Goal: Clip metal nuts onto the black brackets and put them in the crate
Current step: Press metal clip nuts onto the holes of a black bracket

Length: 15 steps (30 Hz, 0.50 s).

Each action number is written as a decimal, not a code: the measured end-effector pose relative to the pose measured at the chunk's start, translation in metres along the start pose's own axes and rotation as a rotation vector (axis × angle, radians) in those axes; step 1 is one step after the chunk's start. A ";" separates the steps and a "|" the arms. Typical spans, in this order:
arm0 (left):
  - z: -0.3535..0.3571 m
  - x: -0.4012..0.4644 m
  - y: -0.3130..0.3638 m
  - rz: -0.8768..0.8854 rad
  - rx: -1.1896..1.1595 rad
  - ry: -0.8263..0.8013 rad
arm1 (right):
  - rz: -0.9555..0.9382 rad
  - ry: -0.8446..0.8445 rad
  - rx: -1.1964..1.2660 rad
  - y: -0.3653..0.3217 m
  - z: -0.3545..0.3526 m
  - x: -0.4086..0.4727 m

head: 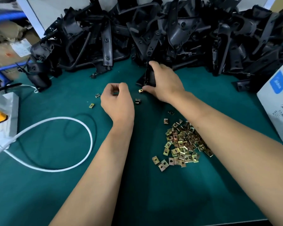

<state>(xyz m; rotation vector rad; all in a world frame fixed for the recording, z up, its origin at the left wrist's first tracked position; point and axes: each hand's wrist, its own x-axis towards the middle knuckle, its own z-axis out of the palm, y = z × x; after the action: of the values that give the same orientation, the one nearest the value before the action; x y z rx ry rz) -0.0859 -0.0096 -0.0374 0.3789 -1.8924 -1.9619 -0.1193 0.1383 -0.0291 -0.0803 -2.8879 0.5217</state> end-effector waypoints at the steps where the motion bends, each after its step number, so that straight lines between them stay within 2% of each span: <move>1: 0.000 0.000 0.000 0.001 -0.006 -0.001 | -0.015 0.023 0.067 0.003 -0.003 0.000; 4: 0.002 -0.001 0.000 0.067 -0.036 -0.030 | -0.051 0.105 0.322 0.003 -0.014 -0.009; 7: 0.001 -0.009 0.001 0.332 0.018 -0.130 | -0.100 0.144 0.772 -0.008 -0.033 -0.024; 9: 0.001 -0.012 0.002 0.617 0.181 -0.225 | -0.137 0.055 1.047 -0.014 -0.046 -0.036; 11: 0.003 -0.015 0.003 0.783 0.236 -0.322 | -0.152 -0.124 1.237 -0.016 -0.051 -0.049; 13: 0.004 -0.018 0.004 0.764 0.245 -0.367 | -0.138 -0.262 1.343 -0.011 -0.050 -0.059; 15: 0.002 -0.019 0.006 0.717 0.294 -0.351 | -0.119 -0.302 1.409 -0.001 -0.049 -0.065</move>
<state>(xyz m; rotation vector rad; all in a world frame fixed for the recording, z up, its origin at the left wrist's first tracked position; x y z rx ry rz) -0.0695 0.0006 -0.0325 -0.5427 -2.1238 -1.3282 -0.0458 0.1482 0.0039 0.3955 -2.0360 2.4412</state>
